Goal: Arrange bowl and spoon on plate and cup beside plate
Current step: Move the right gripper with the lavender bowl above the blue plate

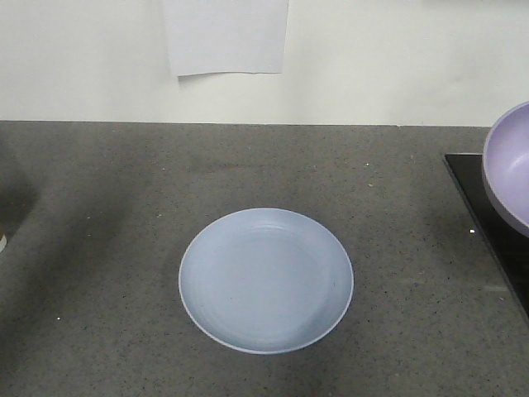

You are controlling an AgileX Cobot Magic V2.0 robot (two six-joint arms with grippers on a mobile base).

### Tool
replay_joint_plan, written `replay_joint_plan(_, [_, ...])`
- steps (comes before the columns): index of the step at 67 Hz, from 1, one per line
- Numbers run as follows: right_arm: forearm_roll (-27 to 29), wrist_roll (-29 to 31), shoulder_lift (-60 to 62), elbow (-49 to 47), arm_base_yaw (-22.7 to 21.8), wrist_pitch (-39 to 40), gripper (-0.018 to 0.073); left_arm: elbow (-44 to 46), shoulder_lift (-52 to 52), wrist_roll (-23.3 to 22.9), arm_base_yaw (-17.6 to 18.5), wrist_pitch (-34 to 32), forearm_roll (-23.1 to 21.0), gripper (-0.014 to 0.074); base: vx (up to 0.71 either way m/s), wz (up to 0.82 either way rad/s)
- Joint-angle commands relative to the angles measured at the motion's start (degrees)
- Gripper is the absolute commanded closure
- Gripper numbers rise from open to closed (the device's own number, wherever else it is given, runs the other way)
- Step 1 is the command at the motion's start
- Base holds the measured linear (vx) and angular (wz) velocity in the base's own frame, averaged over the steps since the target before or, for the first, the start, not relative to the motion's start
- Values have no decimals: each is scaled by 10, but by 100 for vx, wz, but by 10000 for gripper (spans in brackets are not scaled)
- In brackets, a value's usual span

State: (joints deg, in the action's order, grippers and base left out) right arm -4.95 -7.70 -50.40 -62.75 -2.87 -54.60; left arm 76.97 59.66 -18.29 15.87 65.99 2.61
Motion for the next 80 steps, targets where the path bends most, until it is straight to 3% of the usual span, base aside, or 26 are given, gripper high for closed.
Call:
replay_joint_plan(1, [-7, 2, 4, -15, -2, 38, 566, 13, -6, -5, 2, -32, 0, 603, 1, -1])
replay_joint_plan(80, [-7, 2, 4, -15, -2, 38, 566, 13, -6, -5, 2, -32, 0, 603, 0, 0])
